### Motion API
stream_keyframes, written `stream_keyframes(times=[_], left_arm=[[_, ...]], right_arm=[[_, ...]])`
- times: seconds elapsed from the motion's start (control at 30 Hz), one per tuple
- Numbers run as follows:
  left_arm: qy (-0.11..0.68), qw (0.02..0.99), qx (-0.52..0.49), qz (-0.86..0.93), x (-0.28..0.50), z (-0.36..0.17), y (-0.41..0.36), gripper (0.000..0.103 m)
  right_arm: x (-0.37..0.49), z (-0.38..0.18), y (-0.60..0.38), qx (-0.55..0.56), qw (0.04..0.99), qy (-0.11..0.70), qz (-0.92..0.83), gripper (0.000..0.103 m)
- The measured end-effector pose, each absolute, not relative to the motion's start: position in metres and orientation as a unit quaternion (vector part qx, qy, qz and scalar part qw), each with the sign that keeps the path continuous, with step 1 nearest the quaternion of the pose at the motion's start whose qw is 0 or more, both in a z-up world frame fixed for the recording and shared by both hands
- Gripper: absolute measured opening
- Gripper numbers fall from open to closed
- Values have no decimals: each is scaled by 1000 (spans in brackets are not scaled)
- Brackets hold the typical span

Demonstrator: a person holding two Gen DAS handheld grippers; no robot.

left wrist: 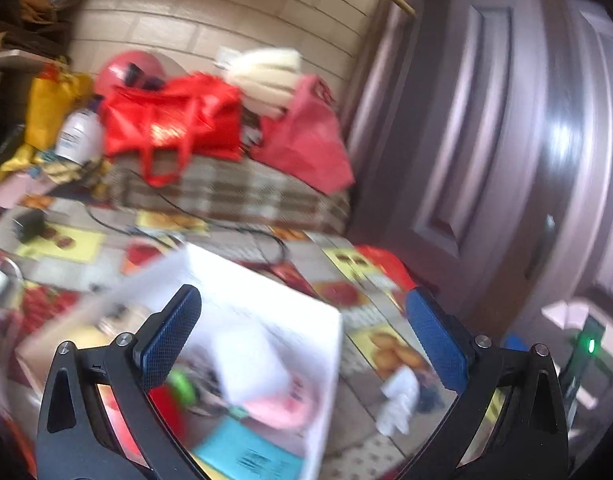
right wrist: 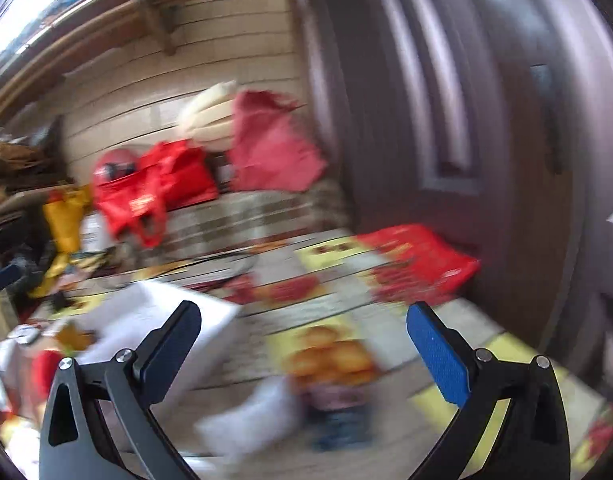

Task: Organize soft objects
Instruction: 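Move both tools back toward the white sock and blue cloth, then grasp the white sock with the left gripper while the right grasps the blue-and-pink cloth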

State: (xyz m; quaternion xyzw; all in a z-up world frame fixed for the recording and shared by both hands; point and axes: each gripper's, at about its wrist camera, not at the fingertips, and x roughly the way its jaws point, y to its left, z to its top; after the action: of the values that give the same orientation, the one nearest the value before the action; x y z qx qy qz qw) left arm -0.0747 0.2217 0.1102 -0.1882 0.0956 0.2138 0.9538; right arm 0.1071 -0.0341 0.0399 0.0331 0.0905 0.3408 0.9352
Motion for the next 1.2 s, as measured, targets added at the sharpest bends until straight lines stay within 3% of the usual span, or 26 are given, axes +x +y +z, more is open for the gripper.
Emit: stream_keyframes(times=[0.13, 0.33, 0.37, 0.43, 0.5, 0.9, 0.97, 1.0, 1.03, 1.1, 1.2], left_arm=[[162, 962, -138, 169, -36, 79, 174, 103], [250, 958, -65, 128, -4, 46, 125, 101], [250, 957, -57, 137, -4, 47, 122, 99], [252, 956, -56, 142, -4, 45, 121, 94], [258, 953, -61, 144, -3, 44, 122, 94], [287, 949, -32, 128, 6, 38, 113, 95], [296, 946, -35, 130, 9, 36, 115, 97], [300, 944, -39, 131, 10, 35, 117, 102], [302, 943, -43, 132, 11, 34, 119, 103], [307, 941, -51, 131, 12, 32, 121, 103], [318, 938, -64, 123, 24, 30, 124, 103]], right_arm=[[133, 30, -54, 30, 943, 113, 310, 103], [165, 18, -39, 12, 913, 219, 345, 102], [169, 15, -32, 0, 906, 238, 351, 102], [173, 9, -23, -19, 892, 267, 365, 87], [174, 3, -18, -33, 878, 291, 380, 79], [161, -18, 11, -135, 827, 345, 424, 79], [162, -17, 18, -146, 828, 340, 422, 70], [162, -17, 21, -153, 825, 339, 425, 61], [162, -17, 21, -155, 824, 336, 428, 48], [162, -16, 18, -147, 819, 335, 442, 33], [171, -15, 9, -113, 820, 343, 444, 29]])
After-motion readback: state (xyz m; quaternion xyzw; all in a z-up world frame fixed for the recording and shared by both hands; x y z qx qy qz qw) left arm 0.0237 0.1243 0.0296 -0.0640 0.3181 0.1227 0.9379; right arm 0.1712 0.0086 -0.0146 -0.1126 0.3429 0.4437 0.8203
